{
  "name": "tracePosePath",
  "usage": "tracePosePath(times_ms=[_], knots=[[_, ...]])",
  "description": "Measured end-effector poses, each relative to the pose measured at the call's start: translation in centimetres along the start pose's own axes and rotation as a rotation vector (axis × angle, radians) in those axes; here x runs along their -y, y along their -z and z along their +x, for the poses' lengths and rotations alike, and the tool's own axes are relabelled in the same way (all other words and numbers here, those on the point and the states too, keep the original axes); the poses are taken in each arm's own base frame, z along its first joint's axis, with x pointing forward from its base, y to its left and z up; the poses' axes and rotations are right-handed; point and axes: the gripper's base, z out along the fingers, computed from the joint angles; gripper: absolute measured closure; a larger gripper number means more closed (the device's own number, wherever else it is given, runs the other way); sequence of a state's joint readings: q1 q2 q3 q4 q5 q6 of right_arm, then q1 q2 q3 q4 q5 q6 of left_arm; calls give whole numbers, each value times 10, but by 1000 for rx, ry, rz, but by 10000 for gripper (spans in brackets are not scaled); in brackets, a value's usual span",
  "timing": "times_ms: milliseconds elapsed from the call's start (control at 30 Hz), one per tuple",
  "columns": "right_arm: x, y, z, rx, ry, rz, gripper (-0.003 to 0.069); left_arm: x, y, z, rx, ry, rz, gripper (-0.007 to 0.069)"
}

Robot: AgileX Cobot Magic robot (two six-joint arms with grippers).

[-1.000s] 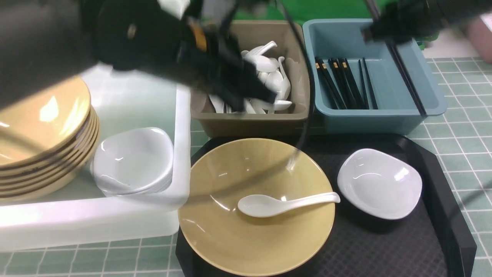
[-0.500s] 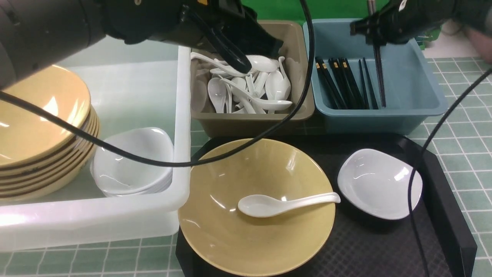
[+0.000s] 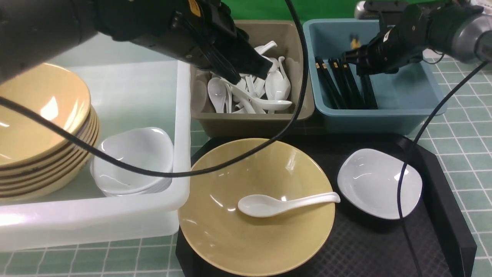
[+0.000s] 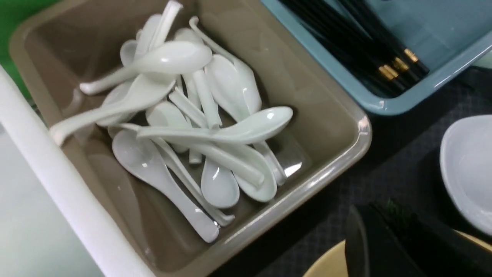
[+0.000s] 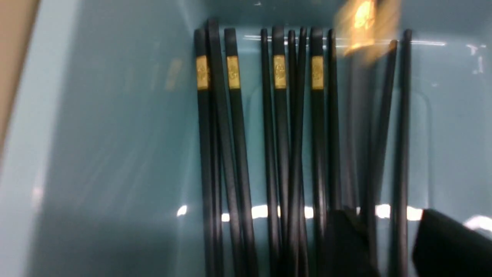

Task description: On blue table put chopsticks spoon bowls plates into blue grey white boxes.

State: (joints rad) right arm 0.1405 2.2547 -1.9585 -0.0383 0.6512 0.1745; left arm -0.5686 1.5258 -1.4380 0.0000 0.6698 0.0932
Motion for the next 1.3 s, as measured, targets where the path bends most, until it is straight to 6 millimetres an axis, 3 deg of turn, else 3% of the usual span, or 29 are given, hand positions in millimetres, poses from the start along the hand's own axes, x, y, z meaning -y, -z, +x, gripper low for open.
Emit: tracePosePath(times_ms=[67, 133, 167, 200, 233, 300, 467, 500, 567, 700, 733, 867, 967, 1133, 1300], knots=[[-2, 22, -13, -21, -8, -4, 259, -1, 25, -7, 65, -14, -7, 623], [-3, 36, -21, -26, 8, -5, 233, -1, 41, -10, 100, -16, -10, 623], [-5, 61, -31, -34, 52, -6, 213, -1, 65, -13, 147, -18, -15, 623], [-5, 65, -33, -30, 57, -8, 211, -1, 68, -12, 149, -18, -15, 623], [-8, 89, -40, -39, 111, -10, 206, -2, 90, -12, 176, -31, -29, 623], [-15, 121, -45, -44, 188, -21, 205, -2, 116, -4, 200, -43, -44, 623], [-44, 187, -40, -74, 388, -71, 216, 1, 154, 36, 201, -50, -52, 623], [-45, 189, -40, -71, 396, -74, 216, 1, 155, 38, 200, -50, -52, 623], [-66, 216, -32, -49, 490, -114, 222, 4, 162, 65, 180, -50, -48, 623], [-100, 242, -9, -54, 629, -187, 224, 8, 164, 104, 138, -43, -35, 623], [-100, 244, -9, -50, 633, -187, 224, 8, 164, 106, 136, -42, -34, 623], [-139, 261, 31, -90, 864, -309, 225, 12, 166, 137, 111, -31, -18, 623], [-161, 265, 57, -116, 1038, -395, 225, 15, 168, 148, 112, -15, -1, 623], [-195, 257, 107, -203, 1279, -502, 225, 17, 174, 157, 94, -3, 16, 623], [-206, 233, 140, -330, 1336, -533, 225, 18, 174, 163, 43, -1, 25, 623]])
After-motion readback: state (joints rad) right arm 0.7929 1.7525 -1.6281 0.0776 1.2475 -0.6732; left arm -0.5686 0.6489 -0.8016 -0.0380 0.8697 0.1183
